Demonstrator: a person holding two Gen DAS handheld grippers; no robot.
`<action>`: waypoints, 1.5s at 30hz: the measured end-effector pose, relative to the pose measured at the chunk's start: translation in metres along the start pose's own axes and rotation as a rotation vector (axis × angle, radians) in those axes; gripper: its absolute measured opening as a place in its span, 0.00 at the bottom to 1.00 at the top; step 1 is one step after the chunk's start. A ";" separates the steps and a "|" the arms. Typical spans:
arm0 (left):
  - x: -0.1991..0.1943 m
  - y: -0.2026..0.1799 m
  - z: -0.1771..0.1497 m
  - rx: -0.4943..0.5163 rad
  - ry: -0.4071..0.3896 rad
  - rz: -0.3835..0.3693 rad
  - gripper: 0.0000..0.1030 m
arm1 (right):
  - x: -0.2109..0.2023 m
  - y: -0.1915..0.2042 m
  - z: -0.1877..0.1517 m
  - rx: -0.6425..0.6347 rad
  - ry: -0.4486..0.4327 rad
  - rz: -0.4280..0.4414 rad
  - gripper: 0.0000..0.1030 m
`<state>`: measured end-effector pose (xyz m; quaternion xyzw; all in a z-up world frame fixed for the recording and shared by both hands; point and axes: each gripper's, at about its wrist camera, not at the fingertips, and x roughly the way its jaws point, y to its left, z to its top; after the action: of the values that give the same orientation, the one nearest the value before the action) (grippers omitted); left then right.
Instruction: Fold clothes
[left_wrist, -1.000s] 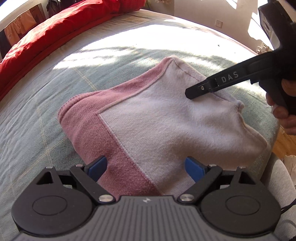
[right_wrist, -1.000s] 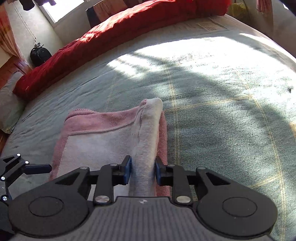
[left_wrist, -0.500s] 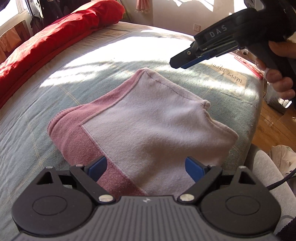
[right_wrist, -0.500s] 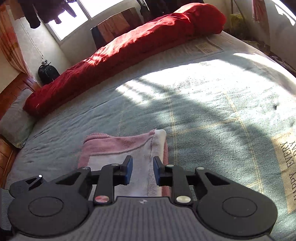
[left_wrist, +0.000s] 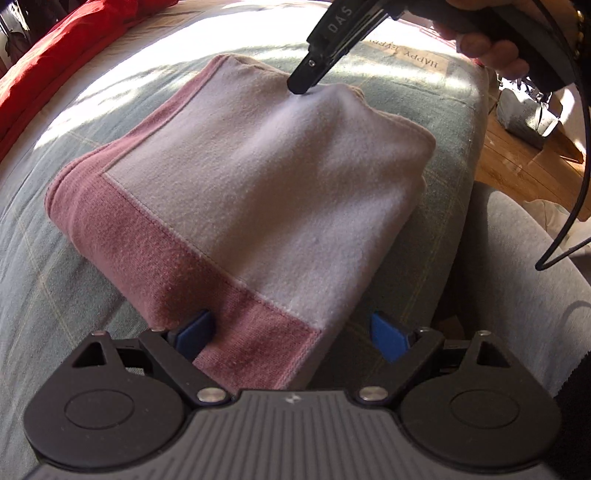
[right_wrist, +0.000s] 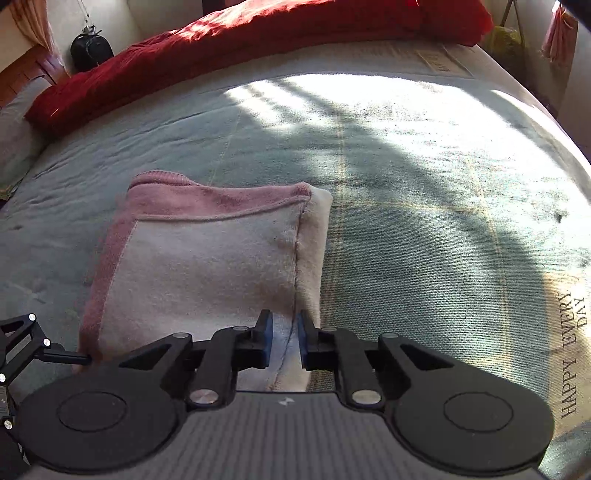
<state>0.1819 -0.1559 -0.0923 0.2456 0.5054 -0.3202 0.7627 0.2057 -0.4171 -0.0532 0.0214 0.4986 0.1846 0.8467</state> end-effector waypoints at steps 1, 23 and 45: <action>-0.006 0.002 -0.001 -0.015 -0.007 -0.009 0.88 | -0.008 0.004 -0.001 -0.022 -0.002 0.030 0.16; -0.012 -0.069 -0.050 0.389 -0.095 0.344 0.43 | -0.055 0.050 -0.052 -0.231 0.083 0.130 0.29; -0.040 -0.043 -0.045 0.268 -0.108 0.255 0.16 | -0.054 0.009 -0.064 -0.106 0.101 0.165 0.32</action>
<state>0.1108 -0.1440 -0.0745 0.3898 0.3813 -0.2980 0.7835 0.1249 -0.4364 -0.0379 0.0083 0.5266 0.2805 0.8025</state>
